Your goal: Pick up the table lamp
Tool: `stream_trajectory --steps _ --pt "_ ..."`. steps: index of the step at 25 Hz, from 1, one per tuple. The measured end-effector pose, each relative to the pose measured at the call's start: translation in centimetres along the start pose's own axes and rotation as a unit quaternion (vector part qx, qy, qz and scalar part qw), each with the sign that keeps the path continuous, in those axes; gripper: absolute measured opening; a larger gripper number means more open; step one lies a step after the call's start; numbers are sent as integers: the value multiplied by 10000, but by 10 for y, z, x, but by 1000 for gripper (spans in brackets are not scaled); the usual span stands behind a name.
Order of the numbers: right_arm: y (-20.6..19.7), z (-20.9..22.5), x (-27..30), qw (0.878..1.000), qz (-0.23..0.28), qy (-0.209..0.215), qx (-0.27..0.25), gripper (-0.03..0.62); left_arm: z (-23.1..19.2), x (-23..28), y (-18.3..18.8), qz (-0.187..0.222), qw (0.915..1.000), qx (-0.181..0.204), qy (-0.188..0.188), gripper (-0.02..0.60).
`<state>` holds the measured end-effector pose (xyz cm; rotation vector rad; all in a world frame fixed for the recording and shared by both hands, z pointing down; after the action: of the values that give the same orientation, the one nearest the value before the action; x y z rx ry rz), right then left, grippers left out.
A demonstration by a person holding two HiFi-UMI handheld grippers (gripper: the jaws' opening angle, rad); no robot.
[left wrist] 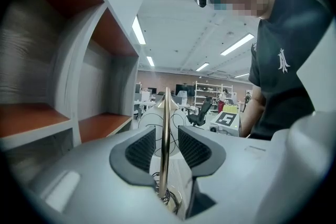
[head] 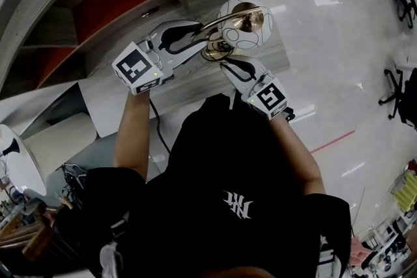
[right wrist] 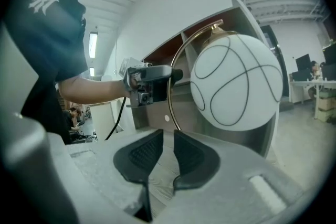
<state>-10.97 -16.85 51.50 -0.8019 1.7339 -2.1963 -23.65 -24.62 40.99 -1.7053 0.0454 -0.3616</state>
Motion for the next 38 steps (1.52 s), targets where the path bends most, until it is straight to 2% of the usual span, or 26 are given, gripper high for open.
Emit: stream_trajectory --steps 4,10,20,26,30,38 --pt "3 1 14 9992 -79 -249 -316 75 -3 0 -1 8 10000 -46 63 91" --pt "7 -5 40 9928 -119 -541 -1062 91 -4 -1 -13 20 10000 -76 -38 89" --pt "-2 2 58 9858 -341 -838 -1411 127 -5 1 -7 33 10000 -68 -18 70" --pt "-12 9 73 9771 -582 -1011 -1778 149 -5 4 -5 38 10000 -89 1 46" --pt "-18 12 81 9710 -726 -1106 -1990 152 -4 4 -6 76 9998 -183 5 48" --pt "-22 19 90 9668 -838 -1172 -2112 152 -3 14 -3 69 9998 -182 -8 37"
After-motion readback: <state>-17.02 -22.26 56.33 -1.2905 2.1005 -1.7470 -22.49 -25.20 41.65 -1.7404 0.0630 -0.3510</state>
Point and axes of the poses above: the fingertips, and each gripper's own axes: x forward along the fingers, z to its right, y out of its top, the point moved 6 cm from there along -x, backward along the fingers, and after that the axes turned 3 degrees about -z, right-handed, at the moved point
